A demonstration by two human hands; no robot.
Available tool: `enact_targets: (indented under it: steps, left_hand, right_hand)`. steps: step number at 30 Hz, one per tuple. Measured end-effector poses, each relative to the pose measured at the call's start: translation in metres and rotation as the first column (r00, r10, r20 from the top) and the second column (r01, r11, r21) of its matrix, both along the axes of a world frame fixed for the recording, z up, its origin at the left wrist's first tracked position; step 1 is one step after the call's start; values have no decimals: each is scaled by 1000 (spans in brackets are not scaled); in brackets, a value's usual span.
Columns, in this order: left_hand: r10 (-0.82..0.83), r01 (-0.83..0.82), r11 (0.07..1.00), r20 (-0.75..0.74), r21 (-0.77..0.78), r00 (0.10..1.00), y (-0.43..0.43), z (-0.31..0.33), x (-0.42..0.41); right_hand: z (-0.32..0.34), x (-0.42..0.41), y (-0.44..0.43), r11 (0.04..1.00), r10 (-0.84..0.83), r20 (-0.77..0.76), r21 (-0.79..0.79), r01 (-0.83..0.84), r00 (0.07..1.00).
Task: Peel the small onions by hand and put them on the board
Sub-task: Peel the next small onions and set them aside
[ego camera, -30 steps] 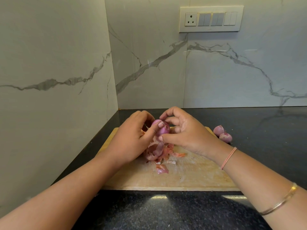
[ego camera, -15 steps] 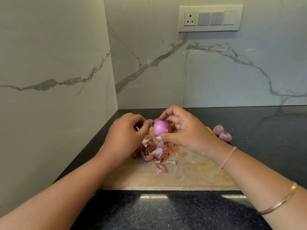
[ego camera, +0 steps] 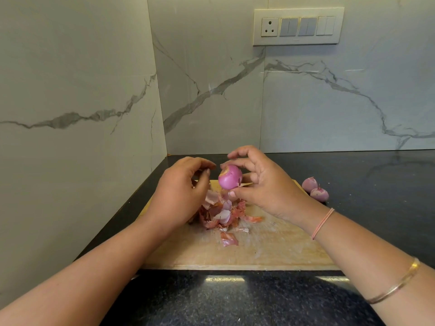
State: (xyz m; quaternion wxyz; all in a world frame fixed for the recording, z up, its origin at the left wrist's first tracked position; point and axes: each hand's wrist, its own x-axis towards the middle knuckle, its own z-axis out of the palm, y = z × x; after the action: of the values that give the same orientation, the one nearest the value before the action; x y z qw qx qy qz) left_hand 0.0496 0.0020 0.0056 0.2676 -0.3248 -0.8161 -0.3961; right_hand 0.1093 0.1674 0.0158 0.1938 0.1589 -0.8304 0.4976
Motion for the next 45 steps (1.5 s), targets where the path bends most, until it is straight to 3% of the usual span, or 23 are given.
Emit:
enact_targets:
  steps: [10, 19, 36, 45]
  left_hand:
    - [-196, 173, 975, 174, 136, 965, 1, 6, 15]
    - [-246, 231, 965, 119, 127, 962, 0, 6, 16]
    - [-264, 245, 958, 119, 152, 957, 0, 6, 17]
    - [-261, 210, 945, 195, 249, 945, 2, 6, 16]
  right_hand:
    - [0, 0, -1, 984, 99, 10, -149, -97, 995]
    - [1, 3, 2, 934, 193, 78, -319, -159, 978]
    - [6, 5, 4, 925, 173, 104, -360, -125, 979]
    - [5, 6, 2, 964, 156, 109, -231, -128, 982]
